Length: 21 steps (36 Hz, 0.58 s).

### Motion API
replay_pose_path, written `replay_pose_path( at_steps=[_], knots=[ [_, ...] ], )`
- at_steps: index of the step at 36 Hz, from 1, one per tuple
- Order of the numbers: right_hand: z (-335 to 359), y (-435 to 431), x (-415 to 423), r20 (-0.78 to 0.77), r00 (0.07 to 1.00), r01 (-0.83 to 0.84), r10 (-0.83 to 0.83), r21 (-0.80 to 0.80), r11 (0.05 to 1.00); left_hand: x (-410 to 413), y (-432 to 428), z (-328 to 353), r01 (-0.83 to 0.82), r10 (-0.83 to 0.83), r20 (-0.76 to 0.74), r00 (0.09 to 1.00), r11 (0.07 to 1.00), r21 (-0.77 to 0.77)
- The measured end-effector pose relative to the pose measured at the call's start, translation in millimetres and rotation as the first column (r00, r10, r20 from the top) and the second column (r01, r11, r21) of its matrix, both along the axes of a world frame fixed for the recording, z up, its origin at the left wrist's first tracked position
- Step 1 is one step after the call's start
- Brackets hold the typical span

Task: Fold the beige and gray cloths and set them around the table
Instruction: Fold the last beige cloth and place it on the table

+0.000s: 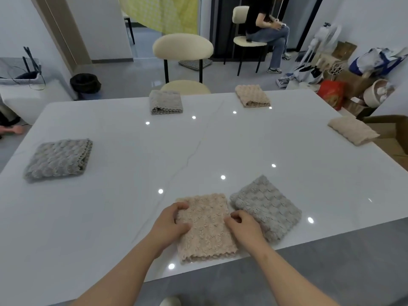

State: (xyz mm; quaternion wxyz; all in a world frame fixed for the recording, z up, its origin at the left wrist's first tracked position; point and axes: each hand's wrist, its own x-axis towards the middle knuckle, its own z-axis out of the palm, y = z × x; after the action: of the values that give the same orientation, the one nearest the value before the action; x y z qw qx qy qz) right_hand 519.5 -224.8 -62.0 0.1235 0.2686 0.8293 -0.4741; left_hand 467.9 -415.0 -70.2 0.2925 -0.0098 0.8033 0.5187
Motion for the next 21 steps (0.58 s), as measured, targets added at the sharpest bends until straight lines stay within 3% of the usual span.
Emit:
replay_pose_path(
  at_steps=[5, 11, 15, 21],
  knots=[
    [-2, -6, -1, -0.024, 0.995, -0.098, 0.099, 0.039, 0.994, 1, 3, -2, -0.179, 0.178, 0.021, 0.984, 0.980, 0.090],
    [1, -17, -5, -0.050, 0.982, -0.178, 0.180, 0.033, 0.983, -2, 0, -2, -0.252, 0.248, -0.060, 0.967, 0.966, -0.053],
    [3, -25, -9, -0.066, 0.967, -0.245, 0.248, 0.051, 0.968, -12, -4, 4, -0.199, 0.153, -0.193, 0.969, 0.948, -0.249],
    [1, -31, -11, -0.075, 0.968, -0.234, 0.238, 0.058, 0.970, -17, -8, 13, 0.014, -0.078, -0.176, 0.981, 0.942, -0.335]
  ],
)
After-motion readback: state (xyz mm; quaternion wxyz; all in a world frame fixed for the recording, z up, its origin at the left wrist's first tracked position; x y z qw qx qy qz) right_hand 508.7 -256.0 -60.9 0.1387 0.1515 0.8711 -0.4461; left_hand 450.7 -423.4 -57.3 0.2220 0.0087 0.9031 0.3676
